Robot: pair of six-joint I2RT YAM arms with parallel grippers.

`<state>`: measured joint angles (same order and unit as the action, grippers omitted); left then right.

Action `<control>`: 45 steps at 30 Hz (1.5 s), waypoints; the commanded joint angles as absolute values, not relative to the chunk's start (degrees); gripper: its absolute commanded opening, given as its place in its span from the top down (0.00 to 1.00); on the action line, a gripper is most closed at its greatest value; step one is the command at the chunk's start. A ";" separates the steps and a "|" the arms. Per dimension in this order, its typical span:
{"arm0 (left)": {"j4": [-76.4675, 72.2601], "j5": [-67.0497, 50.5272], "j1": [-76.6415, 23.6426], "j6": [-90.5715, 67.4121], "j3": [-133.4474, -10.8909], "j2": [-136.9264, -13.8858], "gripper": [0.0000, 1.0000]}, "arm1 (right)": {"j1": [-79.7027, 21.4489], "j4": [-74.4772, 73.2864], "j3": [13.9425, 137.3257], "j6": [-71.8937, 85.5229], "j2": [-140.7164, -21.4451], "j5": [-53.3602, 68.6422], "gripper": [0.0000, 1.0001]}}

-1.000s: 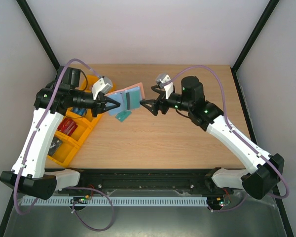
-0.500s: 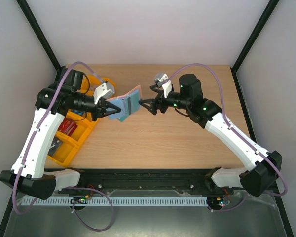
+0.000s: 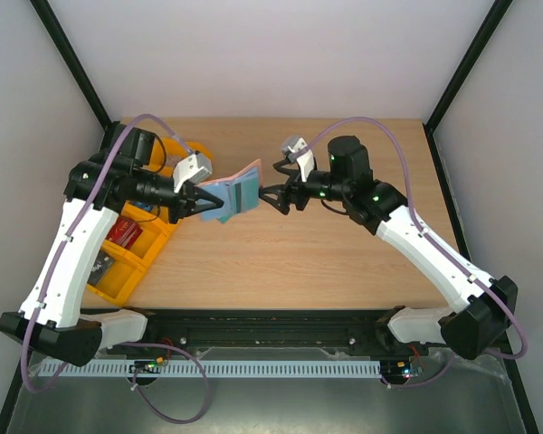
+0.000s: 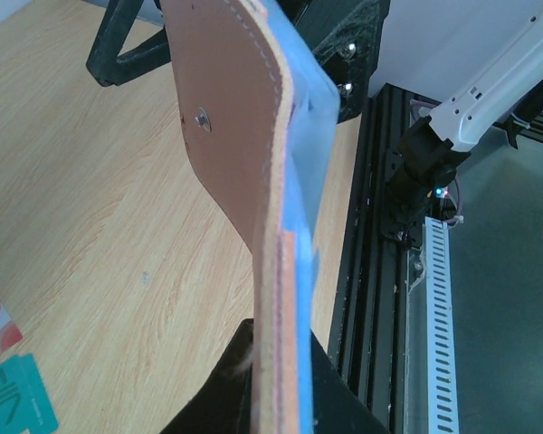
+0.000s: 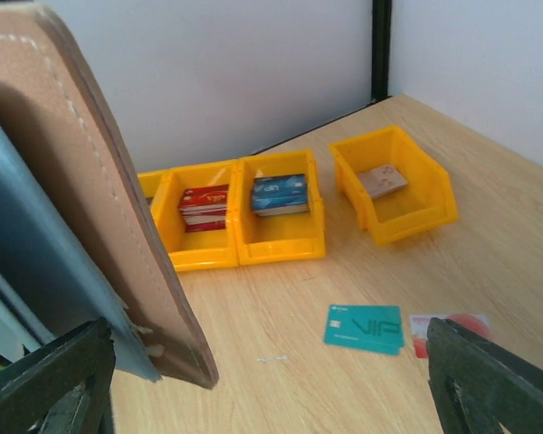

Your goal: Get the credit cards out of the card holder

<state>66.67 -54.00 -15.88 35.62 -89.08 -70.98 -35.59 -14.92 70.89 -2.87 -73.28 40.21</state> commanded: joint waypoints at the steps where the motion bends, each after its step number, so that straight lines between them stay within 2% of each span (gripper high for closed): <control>1: 65.56 -55.88 -16.69 35.29 -89.37 -71.27 0.98 | -36.38 -10.56 71.70 0.99 -73.47 47.29 0.07; 7: 59.13 -51.88 -16.86 27.19 -87.63 -71.39 0.98 | -39.29 -0.69 69.36 6.20 -72.72 54.20 0.04; 10: 57.30 -51.28 -16.83 24.93 -87.04 -72.02 0.98 | -42.83 2.01 69.10 7.63 -74.05 50.27 0.04; 18: 58.89 -55.74 -16.84 26.65 -86.95 -71.66 0.98 | -44.44 8.78 67.78 13.11 -76.58 41.44 0.15; 21: 59.75 -57.02 -16.85 27.99 -86.93 -71.59 0.98 | -44.55 8.92 68.02 13.37 -76.99 39.19 0.29; 24: 60.90 -58.90 -16.79 29.46 -87.17 -71.54 0.98 | -44.55 8.57 67.96 13.16 -76.75 39.06 0.49; 28: 61.50 -59.28 -16.54 30.34 -87.45 -71.46 0.96 | -44.47 7.55 67.62 12.18 -75.10 40.45 0.70; 30: 61.53 -59.74 -16.09 30.69 -87.37 -71.37 0.86 | -44.45 6.78 67.41 11.74 -74.22 40.62 0.85; 32: 61.73 -60.07 -15.21 31.43 -87.28 -71.37 0.67 | -44.24 4.21 67.88 11.02 -73.70 39.95 0.97; 33: 62.10 -60.18 -14.66 32.31 -87.20 -71.32 0.56 | -44.03 2.72 68.37 10.79 -73.52 39.35 0.98; 34: 62.77 -60.27 -14.07 33.82 -87.07 -71.24 0.40 | -43.69 1.40 68.71 10.70 -73.29 38.64 0.98; 35: 63.77 -60.36 -13.44 35.53 -86.76 -71.08 0.29 | -43.47 0.31 69.07 10.57 -73.10 37.82 0.98; 36: 64.83 -60.41 -13.08 37.52 -86.30 -70.88 0.22 | -43.23 -0.70 69.34 10.59 -72.96 36.97 0.98; 40: 63.88 -60.27 -12.88 39.15 -83.35 -70.28 0.05 | -43.07 -4.77 71.42 11.25 -74.10 33.07 0.98; 45: 55.92 -61.02 -12.99 30.19 -81.37 -70.78 0.01 | -43.24 -7.16 74.58 13.35 -77.01 32.64 0.98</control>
<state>61.49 -58.65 -13.08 34.65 -82.76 -71.02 -43.20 -5.13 70.83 11.62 -75.81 34.96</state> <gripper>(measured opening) 0.985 0.031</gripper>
